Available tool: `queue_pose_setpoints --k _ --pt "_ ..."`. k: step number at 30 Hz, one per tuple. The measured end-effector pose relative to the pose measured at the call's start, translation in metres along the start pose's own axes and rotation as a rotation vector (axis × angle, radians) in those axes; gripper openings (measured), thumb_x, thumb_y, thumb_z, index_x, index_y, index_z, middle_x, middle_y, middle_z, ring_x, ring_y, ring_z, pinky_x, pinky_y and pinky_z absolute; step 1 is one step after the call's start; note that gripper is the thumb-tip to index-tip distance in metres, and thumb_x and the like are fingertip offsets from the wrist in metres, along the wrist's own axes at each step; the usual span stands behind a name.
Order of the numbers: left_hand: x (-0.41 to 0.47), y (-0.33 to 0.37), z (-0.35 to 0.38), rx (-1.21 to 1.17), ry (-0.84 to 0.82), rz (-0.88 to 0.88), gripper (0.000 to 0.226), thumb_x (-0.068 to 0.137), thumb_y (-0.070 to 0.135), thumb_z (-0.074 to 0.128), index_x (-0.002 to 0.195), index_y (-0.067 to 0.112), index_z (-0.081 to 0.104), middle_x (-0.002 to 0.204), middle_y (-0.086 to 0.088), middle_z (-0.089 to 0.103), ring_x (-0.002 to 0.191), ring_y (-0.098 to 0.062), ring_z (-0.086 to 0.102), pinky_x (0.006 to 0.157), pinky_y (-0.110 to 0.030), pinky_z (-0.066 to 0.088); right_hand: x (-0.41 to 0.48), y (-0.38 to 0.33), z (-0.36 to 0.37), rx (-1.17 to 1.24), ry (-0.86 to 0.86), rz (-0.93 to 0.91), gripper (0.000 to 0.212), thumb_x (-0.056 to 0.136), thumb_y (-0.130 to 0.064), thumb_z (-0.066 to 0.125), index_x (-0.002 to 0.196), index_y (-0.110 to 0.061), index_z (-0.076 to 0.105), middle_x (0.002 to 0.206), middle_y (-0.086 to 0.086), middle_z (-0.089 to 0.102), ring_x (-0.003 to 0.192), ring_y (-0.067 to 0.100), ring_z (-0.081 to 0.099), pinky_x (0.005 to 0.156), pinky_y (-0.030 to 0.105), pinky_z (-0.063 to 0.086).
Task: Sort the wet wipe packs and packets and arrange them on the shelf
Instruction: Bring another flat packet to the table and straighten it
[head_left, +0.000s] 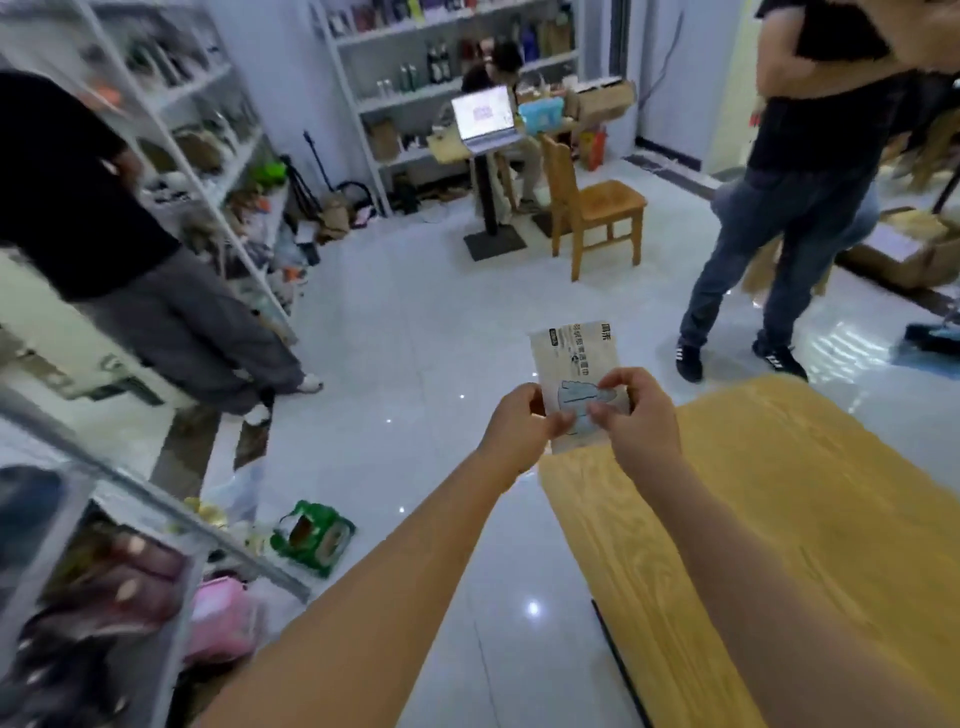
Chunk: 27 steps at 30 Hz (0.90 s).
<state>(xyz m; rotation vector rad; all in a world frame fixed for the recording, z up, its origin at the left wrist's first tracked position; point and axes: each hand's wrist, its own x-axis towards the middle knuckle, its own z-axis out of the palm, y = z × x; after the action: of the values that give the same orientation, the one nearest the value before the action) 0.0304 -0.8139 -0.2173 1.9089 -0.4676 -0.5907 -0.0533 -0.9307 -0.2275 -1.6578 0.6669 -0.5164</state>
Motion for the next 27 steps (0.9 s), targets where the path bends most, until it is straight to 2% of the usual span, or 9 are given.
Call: queue_pose_setpoints --k 3,7,9,11,13,17,22,25,27 --pt "-0.026 0.004 -0.119 -0.006 0.123 0.028 0.033 0.087 0.01 0.071 0.117 0.012 0.059 0.107 0.001 0.064 0.09 -0.011 0.06 0.065 -0.017 0.046 -0.013 -0.065 0.09 -0.019 -0.182 -0.141 0.029 0.086 0.004 0.064 0.091 -0.022 0.054 0.109 0.007 0.064 0.091 0.02 0.065 0.059 0.017 0.049" --pt "-0.078 -0.001 -0.274 -0.049 0.413 0.121 0.037 0.082 0.006 0.075 0.114 0.007 0.057 0.112 -0.01 0.069 0.079 -0.009 0.061 0.055 -0.014 0.047 -0.046 -0.133 0.206 -0.028 -0.425 -0.267 0.024 0.087 0.007 0.063 0.091 -0.015 0.053 0.11 0.008 0.061 0.087 0.01 0.061 0.053 0.014 0.05" --pt "-0.113 -0.007 -0.338 -0.053 0.53 0.144 0.041 0.08 0.003 0.077 0.115 0.006 0.055 0.111 -0.014 0.07 0.078 -0.015 0.064 0.059 -0.024 0.055 -0.069 -0.159 0.257 -0.046 -0.522 -0.318 0.023 0.088 0.006 0.063 0.089 -0.015 0.054 0.108 0.006 0.062 0.092 0.021 0.063 0.061 0.023 0.053" --pt "-0.148 -0.015 -0.392 -0.039 0.649 0.162 0.041 0.079 0.003 0.079 0.11 0.014 0.055 0.112 -0.013 0.069 0.091 -0.023 0.068 0.074 -0.039 0.06 -0.091 -0.183 0.302 -0.076 -0.617 -0.371 0.021 0.087 0.005 0.064 0.091 -0.014 0.055 0.106 0.004 0.061 0.097 0.027 0.062 0.069 0.032 0.056" --pt "-0.182 -0.023 -0.434 0.012 0.735 0.148 0.037 0.078 0.008 0.081 0.104 0.019 0.057 0.113 -0.009 0.069 0.099 -0.022 0.068 0.077 -0.039 0.06 -0.11 -0.206 0.341 -0.105 -0.721 -0.416 0.021 0.087 0.006 0.064 0.089 -0.014 0.056 0.108 0.006 0.061 0.099 0.028 0.06 0.07 0.033 0.055" --pt "-0.245 -0.033 -0.502 0.192 0.789 0.058 0.03 0.075 0.022 0.084 0.099 0.019 0.066 0.099 0.002 0.074 0.09 -0.016 0.071 0.08 -0.04 0.06 -0.144 -0.249 0.416 -0.169 -0.918 -0.564 0.031 0.083 0.01 0.065 0.083 -0.02 0.059 0.111 0.011 0.061 0.102 0.029 0.059 0.078 0.038 0.055" --pt "-0.293 -0.033 -0.564 0.363 0.924 -0.042 0.034 0.072 0.035 0.084 0.097 0.02 0.068 0.092 0.005 0.074 0.085 -0.016 0.07 0.082 -0.042 0.057 -0.179 -0.3 0.493 -0.193 -1.083 -0.721 0.03 0.086 0.007 0.064 0.084 -0.022 0.058 0.099 -0.006 0.059 0.091 0.015 0.058 0.065 0.019 0.048" --pt "-0.306 -0.04 -0.601 0.247 1.126 -0.07 0.039 0.073 0.035 0.083 0.105 0.018 0.068 0.103 0.003 0.074 0.093 -0.019 0.069 0.086 -0.044 0.057 -0.188 -0.323 0.546 -0.044 -1.029 -0.792 0.028 0.085 -0.002 0.07 0.097 -0.025 0.06 0.108 -0.003 0.059 0.103 0.019 0.057 0.082 0.03 0.053" --pt "-0.308 -0.046 -0.624 0.029 1.273 -0.041 0.033 0.076 0.028 0.083 0.103 0.016 0.069 0.103 0.0 0.074 0.093 -0.023 0.07 0.084 -0.047 0.059 -0.189 -0.334 0.582 0.103 -1.003 -0.717 0.045 0.086 -0.013 0.074 0.122 -0.028 0.054 0.121 0.001 0.057 0.108 0.02 0.058 0.081 0.029 0.054"
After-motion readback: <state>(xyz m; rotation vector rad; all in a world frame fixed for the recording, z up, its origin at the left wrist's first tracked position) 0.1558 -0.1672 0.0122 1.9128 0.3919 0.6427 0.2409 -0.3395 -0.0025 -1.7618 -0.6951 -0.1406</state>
